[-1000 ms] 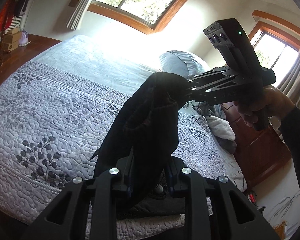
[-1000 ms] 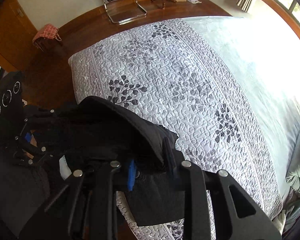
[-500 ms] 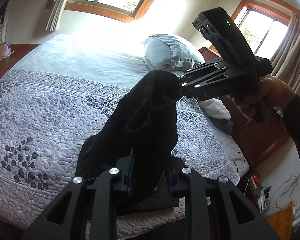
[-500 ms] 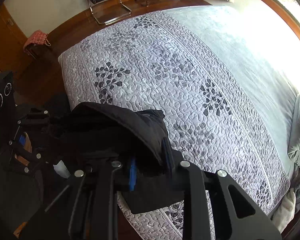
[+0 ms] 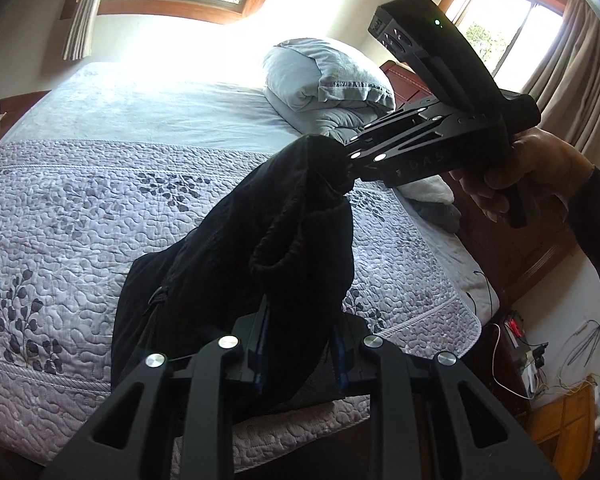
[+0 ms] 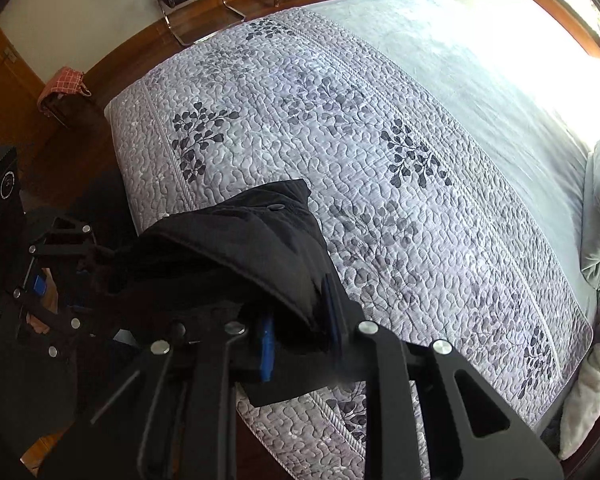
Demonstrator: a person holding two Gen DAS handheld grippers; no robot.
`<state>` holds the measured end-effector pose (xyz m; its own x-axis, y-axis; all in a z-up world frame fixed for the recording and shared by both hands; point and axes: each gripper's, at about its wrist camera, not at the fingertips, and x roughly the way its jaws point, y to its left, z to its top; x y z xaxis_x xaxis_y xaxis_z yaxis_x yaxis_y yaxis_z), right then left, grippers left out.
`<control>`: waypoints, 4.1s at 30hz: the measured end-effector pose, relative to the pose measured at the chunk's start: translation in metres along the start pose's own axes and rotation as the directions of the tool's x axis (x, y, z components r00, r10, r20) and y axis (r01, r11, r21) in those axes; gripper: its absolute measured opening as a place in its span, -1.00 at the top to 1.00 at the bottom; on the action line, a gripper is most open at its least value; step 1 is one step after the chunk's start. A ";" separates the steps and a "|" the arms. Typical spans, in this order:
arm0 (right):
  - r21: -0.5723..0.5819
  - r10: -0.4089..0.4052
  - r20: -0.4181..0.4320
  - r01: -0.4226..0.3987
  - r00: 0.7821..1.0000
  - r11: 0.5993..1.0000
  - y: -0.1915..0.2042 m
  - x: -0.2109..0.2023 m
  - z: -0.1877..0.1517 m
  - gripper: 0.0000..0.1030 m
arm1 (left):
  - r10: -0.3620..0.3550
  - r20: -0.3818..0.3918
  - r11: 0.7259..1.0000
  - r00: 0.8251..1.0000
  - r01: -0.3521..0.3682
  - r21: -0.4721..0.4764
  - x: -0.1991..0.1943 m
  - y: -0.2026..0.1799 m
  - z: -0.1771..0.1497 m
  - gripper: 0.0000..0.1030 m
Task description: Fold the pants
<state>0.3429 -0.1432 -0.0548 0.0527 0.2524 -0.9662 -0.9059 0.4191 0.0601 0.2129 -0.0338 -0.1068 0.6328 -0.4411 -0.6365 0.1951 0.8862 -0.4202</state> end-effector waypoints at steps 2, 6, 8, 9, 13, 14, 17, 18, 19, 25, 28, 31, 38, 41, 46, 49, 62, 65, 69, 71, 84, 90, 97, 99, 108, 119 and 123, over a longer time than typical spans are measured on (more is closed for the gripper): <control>0.005 0.001 -0.001 -0.001 1.000 1.000 -0.004 0.002 -0.005 0.63 | -0.001 -0.009 1.000 1.000 0.001 0.006 0.005 -0.004 -0.001 0.52; 0.011 -0.001 -0.003 0.001 1.000 1.000 -0.010 0.006 -0.014 0.63 | -0.002 -0.024 1.000 1.000 0.002 0.015 0.014 -0.011 -0.004 0.52; 0.014 -0.003 -0.003 0.003 1.000 1.000 -0.013 0.007 -0.017 0.63 | -0.003 -0.032 1.000 0.999 0.003 0.018 0.018 -0.013 -0.004 0.52; 0.015 -0.003 -0.002 0.003 1.000 1.000 -0.014 0.008 -0.019 0.63 | -0.003 -0.035 1.000 0.999 0.004 0.020 0.020 -0.014 -0.005 0.52; 0.015 -0.009 -0.005 0.009 1.000 1.000 -0.018 0.011 -0.026 0.64 | -0.004 -0.048 1.000 0.999 0.005 0.026 0.026 -0.019 -0.006 0.52; 0.012 -0.012 -0.005 0.012 1.000 1.000 -0.019 0.012 -0.028 0.65 | -0.004 -0.051 1.000 0.999 0.006 0.028 0.028 -0.020 -0.007 0.52; 0.007 -0.018 -0.007 0.018 1.000 1.000 -0.022 0.015 -0.032 0.66 | -0.004 -0.060 0.999 0.998 0.006 0.031 0.033 -0.023 -0.008 0.52; 0.007 -0.017 -0.007 0.017 1.000 1.000 -0.023 0.015 -0.033 0.66 | -0.004 -0.062 0.999 0.998 0.006 0.032 0.034 -0.024 -0.008 0.52; 0.006 -0.019 -0.007 0.019 1.000 1.000 -0.024 0.016 -0.034 0.66 | -0.004 -0.065 0.999 0.998 0.006 0.033 0.036 -0.024 -0.009 0.52; -0.007 -0.027 -0.011 0.027 1.000 1.000 -0.029 0.024 -0.039 0.67 | -0.002 -0.084 0.999 0.996 0.006 0.040 0.045 -0.029 -0.011 0.52; -0.013 -0.034 -0.014 0.034 0.999 0.999 -0.031 0.027 -0.043 0.68 | -0.002 -0.093 0.999 0.996 0.006 0.043 0.051 -0.030 -0.012 0.52; -0.029 -0.047 -0.021 0.047 0.999 0.999 -0.033 0.032 -0.047 0.68 | 0.000 -0.104 0.999 0.995 0.005 0.050 0.057 -0.033 -0.014 0.52; -0.069 -0.087 -0.036 0.085 0.996 0.994 -0.036 0.044 -0.059 0.71 | 0.001 -0.136 0.998 0.991 0.008 0.060 0.074 -0.038 -0.019 0.52; -0.097 -0.113 -0.039 0.109 0.993 0.989 -0.035 0.049 -0.064 0.72 | 0.002 -0.150 0.998 0.989 0.007 0.064 0.082 -0.040 -0.021 0.52; -0.122 -0.127 -0.037 0.122 0.991 0.985 -0.036 0.056 -0.071 0.73 | 0.005 -0.169 0.998 0.986 0.006 0.065 0.092 -0.042 -0.027 0.52; -0.135 -0.133 -0.044 0.126 0.990 0.983 -0.037 0.061 -0.074 0.73 | 0.007 -0.182 0.998 0.983 0.005 0.065 0.099 -0.043 -0.030 0.52; -0.202 -0.169 -0.064 0.153 0.984 0.968 -0.047 0.081 -0.086 0.74 | 0.015 -0.230 0.998 0.973 0.000 0.063 0.129 -0.047 -0.043 0.52; -0.231 -0.186 -0.070 0.166 0.980 0.959 -0.047 0.087 -0.088 0.75 | 0.019 -0.243 0.998 0.970 -0.004 0.063 0.137 -0.047 -0.045 0.52; -0.248 -0.193 -0.073 0.169 0.979 0.954 -0.049 0.094 -0.092 0.75 | 0.023 -0.258 0.998 0.966 -0.007 0.061 0.144 -0.048 -0.049 0.52; -0.266 -0.207 -0.075 0.181 0.975 0.947 -0.048 0.099 -0.094 0.75 | 0.024 -0.266 0.998 0.964 -0.008 0.059 0.148 -0.048 -0.051 0.52; -0.331 -0.250 -0.080 0.210 0.965 0.920 -0.049 0.124 -0.107 0.75 | 0.047 -0.321 0.998 0.946 -0.032 0.050 0.178 -0.047 -0.065 0.52; -0.345 -0.252 -0.093 0.206 0.963 0.916 -0.053 0.140 -0.117 0.75 | 0.062 -0.348 0.998 0.935 -0.047 0.051 0.194 -0.046 -0.074 0.52; -0.345 -0.245 -0.100 0.197 0.964 0.918 -0.059 0.156 -0.126 0.75 | 0.079 -0.369 0.996 0.926 -0.060 0.062 0.208 -0.046 -0.082 0.52; -0.350 -0.248 -0.101 0.199 0.964 0.915 -0.060 0.160 -0.129 0.75 | 0.086 -0.373 0.996 0.924 -0.066 0.068 0.212 -0.047 -0.084 0.52; -0.336 -0.238 -0.105 0.191 0.965 0.922 -0.066 0.175 -0.137 0.75 | 0.117 -0.383 0.991 0.916 -0.084 0.101 0.224 -0.052 -0.091 0.52; -0.336 -0.281 -0.112 0.230 0.953 0.913 -0.066 0.184 -0.141 0.69 | 0.151 -0.371 0.983 0.916 -0.101 0.152 0.229 -0.055 -0.098 0.52; -0.300 -0.320 -0.117 0.273 0.940 0.914 -0.071 0.179 -0.145 0.24 | 0.127 -0.345 0.984 0.930 -0.075 0.159 0.225 -0.054 -0.104 0.43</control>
<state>0.3559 -0.2542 -0.2687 0.2898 0.0013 -0.9571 -0.9397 0.1901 -0.2843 0.2668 -0.1954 -0.2942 0.3543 -0.3466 -0.8685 0.2634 0.9282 -0.2629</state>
